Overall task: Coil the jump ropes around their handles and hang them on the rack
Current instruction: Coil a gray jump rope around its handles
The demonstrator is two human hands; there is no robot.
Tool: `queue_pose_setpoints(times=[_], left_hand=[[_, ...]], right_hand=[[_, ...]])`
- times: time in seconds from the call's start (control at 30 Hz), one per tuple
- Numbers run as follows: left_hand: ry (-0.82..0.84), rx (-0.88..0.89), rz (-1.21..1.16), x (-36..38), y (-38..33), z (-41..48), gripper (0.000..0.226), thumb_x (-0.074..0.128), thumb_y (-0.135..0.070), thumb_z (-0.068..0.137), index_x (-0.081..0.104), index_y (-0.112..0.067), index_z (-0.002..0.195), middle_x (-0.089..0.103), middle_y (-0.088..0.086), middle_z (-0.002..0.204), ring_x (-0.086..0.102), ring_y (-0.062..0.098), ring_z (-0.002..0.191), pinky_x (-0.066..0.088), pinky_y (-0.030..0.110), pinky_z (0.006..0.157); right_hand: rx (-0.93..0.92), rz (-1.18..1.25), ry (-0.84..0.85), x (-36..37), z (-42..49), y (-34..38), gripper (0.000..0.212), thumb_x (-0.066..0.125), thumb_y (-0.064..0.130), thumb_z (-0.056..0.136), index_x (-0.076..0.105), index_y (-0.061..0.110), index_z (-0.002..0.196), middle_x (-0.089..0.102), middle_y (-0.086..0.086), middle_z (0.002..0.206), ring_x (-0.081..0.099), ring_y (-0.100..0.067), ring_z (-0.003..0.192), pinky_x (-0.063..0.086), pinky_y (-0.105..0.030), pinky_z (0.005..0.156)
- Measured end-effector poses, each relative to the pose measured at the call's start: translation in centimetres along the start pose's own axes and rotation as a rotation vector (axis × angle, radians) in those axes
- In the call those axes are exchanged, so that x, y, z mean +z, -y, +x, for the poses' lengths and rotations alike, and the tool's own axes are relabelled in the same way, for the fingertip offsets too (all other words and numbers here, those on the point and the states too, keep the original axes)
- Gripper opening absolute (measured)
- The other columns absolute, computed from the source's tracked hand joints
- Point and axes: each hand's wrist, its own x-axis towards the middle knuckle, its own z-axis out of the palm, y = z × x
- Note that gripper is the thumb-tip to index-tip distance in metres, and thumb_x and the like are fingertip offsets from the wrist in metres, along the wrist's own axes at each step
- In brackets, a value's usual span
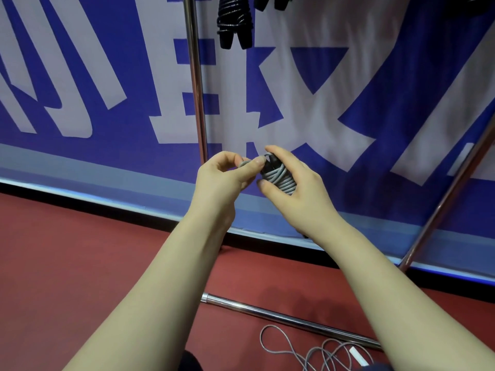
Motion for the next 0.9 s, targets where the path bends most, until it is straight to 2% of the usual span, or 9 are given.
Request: queue_pose_setpoints(times=[0.13,0.27,0.4,0.5,0.57,0.63,0.7,0.77,0.9], left_hand=[[-0.009,0.058,-0.005,0.3,-0.3,-0.4,0.027,0.078,-0.001,0.079,0.052,-0.007,0.076,0.069,0.009,0.078,0.069,0.023,0.082,0.058,0.038,0.089],[0.047,0.108,0.072,0.6,-0.7,-0.6,0.025,0.076,0.001,0.08,0.052,-0.003,0.08,0.056,-0.001,0.054,0.069,0.02,0.068,0.061,0.03,0.073],[0.204,0.015,0.116,-0.4,-1.1,0.0,0.023,0.074,0.004,0.08,0.052,-0.005,0.078,0.056,0.012,0.068,0.072,0.021,0.073,0.059,0.027,0.073],[0.278,-0.026,0.197,-0.8,-0.5,-0.1,0.021,0.069,0.008,0.083,0.052,-0.004,0.081,0.069,0.014,0.079,0.072,0.024,0.08,0.06,0.03,0.08],[0.309,-0.041,0.249,-0.5,-0.1,-0.2,0.02,0.069,0.007,0.084,0.054,-0.004,0.078,0.071,0.016,0.087,0.07,0.024,0.085,0.059,0.032,0.084],[0.301,-0.037,0.341,-0.2,0.1,-0.2,0.02,0.073,-0.003,0.084,0.057,-0.01,0.075,0.07,0.015,0.092,0.066,0.019,0.087,0.058,0.029,0.077],[0.247,-0.024,0.421,-0.1,-0.1,-0.3,0.022,0.079,-0.018,0.081,0.058,-0.017,0.072,0.068,0.008,0.081,0.056,0.012,0.071,0.045,0.023,0.061],[0.257,-0.098,0.358,0.1,-0.3,-0.5,0.023,0.08,-0.025,0.078,0.059,-0.018,0.072,0.054,-0.002,0.064,0.038,0.009,0.054,0.029,0.019,0.049],[0.237,-0.328,0.177,1.4,-0.1,-1.2,0.019,0.074,-0.022,0.082,0.065,-0.016,0.068,0.035,-0.006,0.048,0.019,0.008,0.042,0.012,0.019,0.039]], right_hand=[[-0.013,-0.011,0.032,-0.4,-0.2,0.0,0.053,0.064,0.027,0.091,0.044,0.046,0.136,0.06,0.015,0.116,0.059,-0.005,0.102,0.051,-0.033,0.089],[0.141,0.351,0.113,-1.2,-0.4,0.0,0.048,0.063,0.008,0.09,0.055,0.042,0.124,0.064,0.0,0.091,0.058,-0.015,0.065,0.054,-0.033,0.06],[0.189,0.45,0.17,-1.7,-0.3,-0.8,0.044,0.066,0.0,0.086,0.061,0.031,0.117,0.065,-0.005,0.088,0.062,-0.023,0.065,0.054,-0.038,0.061],[0.209,0.295,0.253,-2.0,-0.3,-1.6,0.038,0.067,0.0,0.085,0.061,0.022,0.115,0.067,-0.007,0.098,0.06,-0.016,0.077,0.054,-0.039,0.081],[0.244,0.194,0.291,-2.2,-0.4,-1.9,0.031,0.065,0.002,0.084,0.061,0.024,0.105,0.064,0.0,0.088,0.056,-0.014,0.073,0.053,-0.04,0.079],[0.268,0.094,0.218,-2.1,-0.5,-1.9,0.022,0.063,0.016,0.079,0.057,0.031,0.093,0.062,0.009,0.078,0.056,-0.019,0.069,0.052,-0.044,0.076],[0.266,-0.061,0.074,-1.7,-0.6,-1.5,0.018,0.064,0.036,0.074,0.053,0.029,0.088,0.061,0.01,0.072,0.058,-0.023,0.072,0.051,-0.042,0.073],[0.241,-0.233,-0.022,-1.4,-0.7,-0.9,0.033,0.066,0.051,0.077,0.05,0.024,0.086,0.061,0.008,0.071,0.056,-0.024,0.074,0.047,-0.037,0.069],[0.153,-0.542,-0.053,-1.6,-0.5,-0.6,0.044,0.057,0.063,0.083,0.046,0.021,0.09,0.056,0.003,0.071,0.049,-0.031,0.074,0.038,-0.034,0.065]])
